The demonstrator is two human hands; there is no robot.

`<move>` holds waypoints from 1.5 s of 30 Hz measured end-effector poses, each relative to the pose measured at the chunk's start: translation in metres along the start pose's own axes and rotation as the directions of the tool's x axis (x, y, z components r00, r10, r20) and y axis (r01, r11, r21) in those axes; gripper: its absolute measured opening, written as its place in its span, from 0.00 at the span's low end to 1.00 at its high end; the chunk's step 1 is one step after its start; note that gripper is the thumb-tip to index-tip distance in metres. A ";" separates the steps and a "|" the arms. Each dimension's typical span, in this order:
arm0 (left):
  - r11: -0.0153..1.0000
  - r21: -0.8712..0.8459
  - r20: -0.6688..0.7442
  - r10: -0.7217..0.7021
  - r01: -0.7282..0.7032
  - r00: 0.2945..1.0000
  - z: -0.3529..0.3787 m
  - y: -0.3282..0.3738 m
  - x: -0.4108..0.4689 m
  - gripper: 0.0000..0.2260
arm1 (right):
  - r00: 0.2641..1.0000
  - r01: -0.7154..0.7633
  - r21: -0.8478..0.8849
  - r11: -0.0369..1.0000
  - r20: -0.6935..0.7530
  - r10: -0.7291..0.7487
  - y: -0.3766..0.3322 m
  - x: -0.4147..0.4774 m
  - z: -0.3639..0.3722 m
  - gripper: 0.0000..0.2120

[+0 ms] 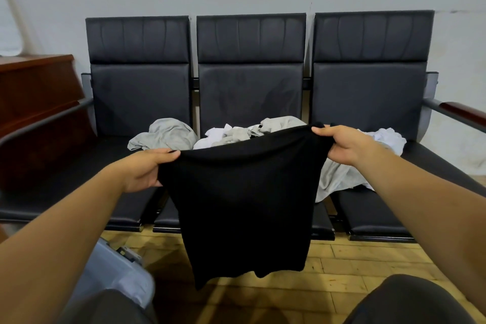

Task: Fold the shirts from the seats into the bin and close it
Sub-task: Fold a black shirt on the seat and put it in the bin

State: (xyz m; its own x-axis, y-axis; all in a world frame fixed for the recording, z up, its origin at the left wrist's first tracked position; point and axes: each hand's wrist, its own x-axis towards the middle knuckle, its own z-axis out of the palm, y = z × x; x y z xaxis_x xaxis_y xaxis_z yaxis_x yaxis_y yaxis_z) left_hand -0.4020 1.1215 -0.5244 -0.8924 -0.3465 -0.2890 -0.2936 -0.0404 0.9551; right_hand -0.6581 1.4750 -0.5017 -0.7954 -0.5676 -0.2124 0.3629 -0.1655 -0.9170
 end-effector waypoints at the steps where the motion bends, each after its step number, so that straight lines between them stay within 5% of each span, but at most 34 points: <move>1: 0.997 -0.066 -0.023 0.027 -0.029 0.999 -0.001 0.000 0.001 0.17 | 0.999 0.043 -0.009 0.999 0.015 -0.043 0.000 0.001 -0.001 0.11; 6: 0.966 -0.211 -0.185 0.112 -0.150 0.976 -0.001 0.006 0.003 0.09 | 0.997 0.028 -0.245 0.969 -0.064 -0.045 0.001 0.002 0.002 0.12; 13: 0.939 -0.256 -0.250 0.166 -0.231 0.954 0.000 0.013 0.002 0.04 | 0.997 -0.051 0.075 0.996 -0.050 0.055 0.004 0.004 0.005 0.15; 19: 0.902 -0.398 -0.258 0.067 -0.169 0.964 -0.008 0.016 0.008 0.09 | 0.975 -0.157 -0.063 0.986 -0.169 0.144 0.008 0.002 0.010 0.15; 22: 0.856 -0.469 -0.234 0.116 -0.216 0.965 -0.005 0.019 0.007 0.10 | 0.957 -0.221 0.003 0.975 -0.191 0.218 0.006 0.003 0.012 0.12; 28: 0.886 -0.363 -0.329 0.167 -0.288 0.929 -0.007 0.018 0.015 0.11 | 0.985 -0.111 0.238 0.965 -0.105 0.139 0.006 0.009 0.010 0.16; 34: 0.976 -0.036 -0.321 0.193 -0.216 0.927 -0.015 0.012 0.012 0.04 | 0.981 -0.056 -0.302 0.952 -0.193 -0.004 0.011 0.010 0.013 0.11; 42: 0.940 -0.243 -0.467 0.103 -0.239 0.878 -0.023 0.015 0.019 0.15 | 0.955 -0.033 -0.359 0.933 -0.285 -0.076 -0.005 0.024 0.006 0.09; 45: 0.949 -0.189 -0.461 0.142 -0.253 0.876 -0.026 0.016 0.023 0.10 | 0.970 -0.118 -0.365 0.924 -0.240 0.029 -0.009 0.025 0.008 0.06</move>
State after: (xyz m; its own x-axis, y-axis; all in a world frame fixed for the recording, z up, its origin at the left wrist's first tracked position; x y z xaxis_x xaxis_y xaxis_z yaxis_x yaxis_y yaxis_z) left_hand -0.4187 1.0887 -0.5141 -0.6656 -0.7412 -0.0874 0.0123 -0.1279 0.9917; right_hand -0.6772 1.4560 -0.4958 -0.8776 -0.3624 -0.3140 0.2521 0.2082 -0.9450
